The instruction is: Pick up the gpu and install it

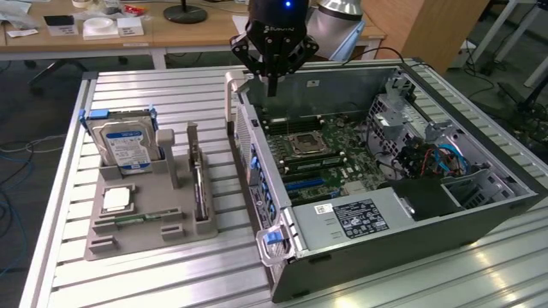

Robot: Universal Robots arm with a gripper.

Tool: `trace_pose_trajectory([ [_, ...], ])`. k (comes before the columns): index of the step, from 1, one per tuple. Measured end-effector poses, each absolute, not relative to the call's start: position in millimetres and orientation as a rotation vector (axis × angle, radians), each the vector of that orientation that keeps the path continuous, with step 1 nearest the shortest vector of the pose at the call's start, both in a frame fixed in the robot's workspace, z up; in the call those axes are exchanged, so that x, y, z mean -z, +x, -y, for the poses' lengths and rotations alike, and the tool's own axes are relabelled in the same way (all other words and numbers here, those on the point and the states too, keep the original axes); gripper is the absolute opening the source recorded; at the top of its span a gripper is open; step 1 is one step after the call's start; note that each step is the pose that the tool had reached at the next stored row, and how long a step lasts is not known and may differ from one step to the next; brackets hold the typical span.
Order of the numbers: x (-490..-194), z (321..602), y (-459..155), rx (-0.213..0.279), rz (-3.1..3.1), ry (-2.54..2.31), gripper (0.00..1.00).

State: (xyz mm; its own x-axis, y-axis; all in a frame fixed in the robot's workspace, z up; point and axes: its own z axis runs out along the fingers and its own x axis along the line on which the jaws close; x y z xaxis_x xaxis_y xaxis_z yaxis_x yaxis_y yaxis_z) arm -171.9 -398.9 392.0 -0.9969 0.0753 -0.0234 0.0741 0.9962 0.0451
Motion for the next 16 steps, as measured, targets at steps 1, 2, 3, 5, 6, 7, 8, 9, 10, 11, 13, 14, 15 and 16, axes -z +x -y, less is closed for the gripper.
trace_pose_trajectory([
  [1,-392.0,398.8,-172.0,-0.069,-3.114,0.117,0.11],
  [2,-392.0,398.9,-172.2,-0.069,-3.114,0.117,0.11],
  [3,-392.0,398.9,-172.3,-0.069,-3.114,0.117,0.11],
  [5,-391.9,398.8,-172.7,-0.069,-3.114,0.117,0.11],
  [6,-391.9,398.8,-173.0,-0.069,-3.114,0.117,0.11],
  [7,-391.8,398.9,-173.3,-0.069,-3.114,0.117,0.11],
  [8,-391.8,398.9,-173.8,-0.069,-3.114,0.117,0.11],
  [9,-391.7,398.9,-174.7,-0.069,-3.114,0.117,0.11],
  [10,-391.7,398.9,-175.7,-0.069,-3.114,0.117,0.11],
  [11,-391.6,398.9,-176.7,-0.069,-3.114,0.117,0.11],
  [13,-391.5,398.9,-179.2,-0.069,-3.114,0.117,0.11],
  [14,-391.5,398.9,-180.7,-0.069,-3.114,0.117,0.11],
  [15,-391.4,398.9,-182.4,-0.069,-3.114,0.117,0.11],
  [16,-391.4,398.9,-183.8,-0.069,-3.114,0.117,0.11],
])
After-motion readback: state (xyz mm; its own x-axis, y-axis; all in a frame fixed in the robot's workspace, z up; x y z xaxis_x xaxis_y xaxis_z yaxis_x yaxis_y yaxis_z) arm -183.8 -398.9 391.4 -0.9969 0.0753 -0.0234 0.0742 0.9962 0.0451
